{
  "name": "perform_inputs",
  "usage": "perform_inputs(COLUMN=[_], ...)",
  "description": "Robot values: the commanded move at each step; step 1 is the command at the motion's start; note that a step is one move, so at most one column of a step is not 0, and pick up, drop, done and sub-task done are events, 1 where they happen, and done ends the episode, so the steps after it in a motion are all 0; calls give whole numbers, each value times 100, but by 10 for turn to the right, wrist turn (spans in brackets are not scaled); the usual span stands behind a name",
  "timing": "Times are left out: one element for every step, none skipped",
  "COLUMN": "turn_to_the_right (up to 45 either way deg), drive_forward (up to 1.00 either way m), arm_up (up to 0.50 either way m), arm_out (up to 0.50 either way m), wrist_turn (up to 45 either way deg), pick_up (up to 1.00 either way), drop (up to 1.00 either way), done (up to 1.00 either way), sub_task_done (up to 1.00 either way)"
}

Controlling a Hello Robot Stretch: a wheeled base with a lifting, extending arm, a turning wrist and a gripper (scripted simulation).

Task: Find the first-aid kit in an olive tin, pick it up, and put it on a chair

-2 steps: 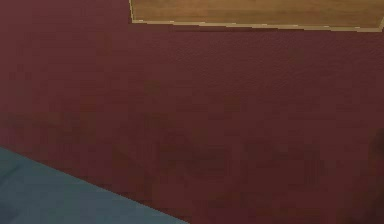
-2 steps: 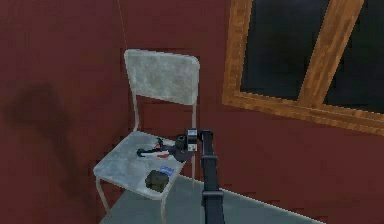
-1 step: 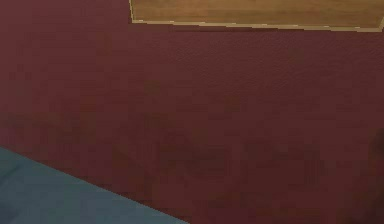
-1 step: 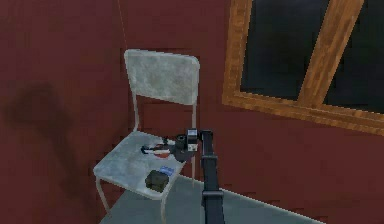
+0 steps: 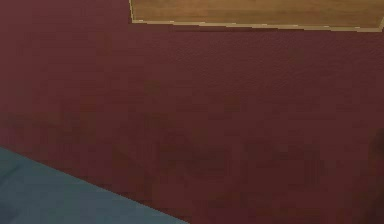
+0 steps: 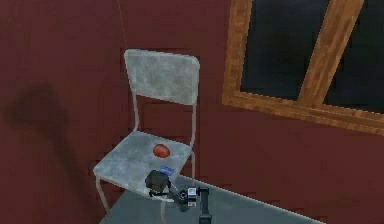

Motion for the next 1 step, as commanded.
perform_inputs(turn_to_the_right=[0], drive_forward=[0], arm_up=[0], arm_out=[0], wrist_turn=[0], pick_up=[100], drop=[0], done=[0], sub_task_done=[0])
